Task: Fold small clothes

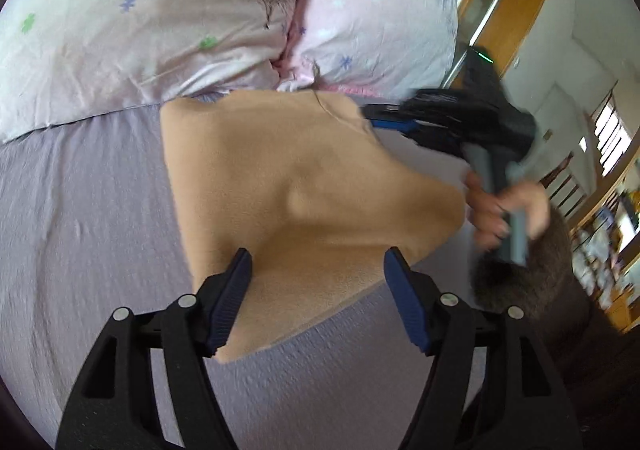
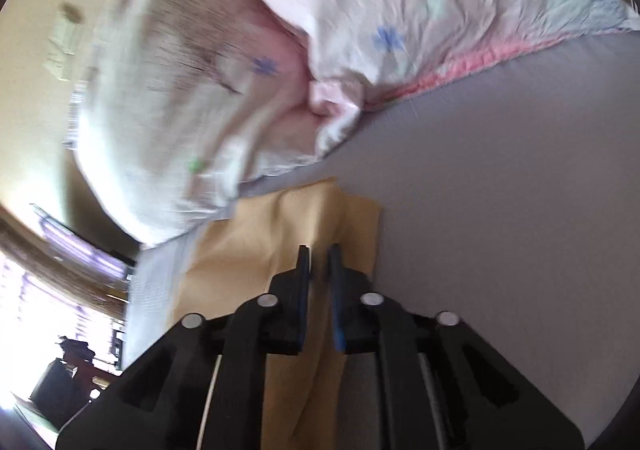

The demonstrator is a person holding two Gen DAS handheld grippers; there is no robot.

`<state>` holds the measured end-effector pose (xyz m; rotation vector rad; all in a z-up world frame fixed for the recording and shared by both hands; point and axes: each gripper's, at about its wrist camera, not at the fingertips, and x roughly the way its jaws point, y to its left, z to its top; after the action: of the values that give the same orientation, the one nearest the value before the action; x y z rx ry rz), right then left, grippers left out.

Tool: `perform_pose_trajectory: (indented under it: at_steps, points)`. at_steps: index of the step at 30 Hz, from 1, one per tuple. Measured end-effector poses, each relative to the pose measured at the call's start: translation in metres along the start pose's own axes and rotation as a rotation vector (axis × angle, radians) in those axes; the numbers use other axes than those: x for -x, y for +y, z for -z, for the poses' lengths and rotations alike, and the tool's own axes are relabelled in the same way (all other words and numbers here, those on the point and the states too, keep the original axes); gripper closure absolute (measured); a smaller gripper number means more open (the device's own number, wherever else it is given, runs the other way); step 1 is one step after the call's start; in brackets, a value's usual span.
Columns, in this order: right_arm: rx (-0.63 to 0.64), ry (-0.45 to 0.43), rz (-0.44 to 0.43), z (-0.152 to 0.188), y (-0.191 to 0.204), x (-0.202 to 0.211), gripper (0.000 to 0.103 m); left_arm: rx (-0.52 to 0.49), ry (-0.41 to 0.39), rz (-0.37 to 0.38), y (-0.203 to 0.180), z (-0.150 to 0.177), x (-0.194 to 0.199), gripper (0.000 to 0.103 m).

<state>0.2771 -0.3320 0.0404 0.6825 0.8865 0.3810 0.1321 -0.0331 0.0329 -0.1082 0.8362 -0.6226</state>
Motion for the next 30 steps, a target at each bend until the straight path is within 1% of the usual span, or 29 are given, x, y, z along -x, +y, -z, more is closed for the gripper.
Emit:
perform_pose_trajectory:
  at_steps: [1,2,4,5,6,8,9,10,11,13,16,18,20,21,22,23,24,25,26,27,29,30]
  points:
    - [0.022,-0.007,-0.039,0.011,0.007,0.018,0.036,0.006,-0.011,0.003,0.001,0.000,0.004,0.030]
    - [0.045,-0.014,-0.037,0.019,0.012,0.028,0.030,0.010,-0.020,0.008,0.001,-0.001,0.008,0.030]
    - [0.101,-0.009,-0.018,0.045,0.023,0.053,0.030,0.012,-0.034,0.024,0.001,0.000,0.015,0.029]
    - [0.105,0.008,-0.018,0.057,0.024,0.058,0.030,0.010,-0.036,0.028,0.000,0.000,0.018,0.028]
    - [0.105,0.021,-0.014,0.066,0.017,0.068,0.033,0.006,-0.034,0.033,-0.002,0.000,0.017,0.026]
    - [0.119,0.046,0.009,0.083,0.022,0.055,0.041,-0.004,-0.022,0.036,-0.007,-0.002,0.011,0.026]
    - [0.134,0.060,0.023,0.089,0.023,0.050,0.056,-0.008,-0.014,0.037,-0.009,-0.002,0.007,0.026]
    - [0.147,0.077,0.033,0.095,0.022,0.042,0.085,-0.013,0.001,0.032,-0.011,-0.003,0.000,0.026]
    - [0.141,0.087,0.039,0.096,0.014,0.036,0.097,-0.015,0.014,0.024,-0.013,-0.002,-0.003,0.026]
    - [0.091,0.088,0.084,0.100,0.000,0.030,0.097,-0.009,0.052,-0.009,-0.012,0.002,-0.011,0.025]
    - [0.004,0.107,0.095,0.104,-0.019,0.025,0.097,0.013,0.071,0.000,-0.009,0.006,-0.013,0.026]
    - [0.023,0.082,0.100,0.108,-0.014,0.032,0.096,0.019,0.058,0.010,-0.010,0.008,-0.004,0.025]
    - [0.063,0.025,0.141,0.112,-0.002,0.043,0.084,0.032,0.032,0.007,-0.011,0.013,0.011,0.021]
    - [0.101,-0.019,0.179,0.116,0.007,0.052,0.059,0.039,0.021,0.002,-0.011,0.016,0.017,0.014]
    - [0.132,-0.055,0.205,0.121,0.014,0.061,0.019,0.049,0.003,-0.016,-0.011,0.020,0.024,0.006]
    - [0.168,-0.088,0.221,0.127,0.023,0.068,0.005,0.056,-0.008,-0.047,-0.012,0.024,0.029,0.003]
    - [0.200,-0.107,0.218,0.133,0.028,0.074,0.001,0.067,-0.016,-0.114,-0.014,0.029,0.035,0.002]
    - [0.237,-0.113,0.218,0.139,0.033,0.075,0.001,0.071,-0.009,-0.172,-0.015,0.031,0.035,0.002]
    - [0.277,-0.108,0.240,0.147,0.041,0.076,0.001,0.071,0.008,-0.239,-0.017,0.033,0.034,0.002]
    - [0.292,-0.107,0.267,0.151,0.044,0.073,0.001,0.066,0.040,-0.339,-0.020,0.036,0.030,0.002]
    - [0.311,-0.096,0.358,0.161,0.049,0.067,0.001,0.049,0.073,-0.441,-0.024,0.039,0.022,0.002]
    - [0.324,-0.072,0.425,0.165,0.053,0.059,0.001,0.044,0.094,-0.484,-0.025,0.041,0.016,0.002]
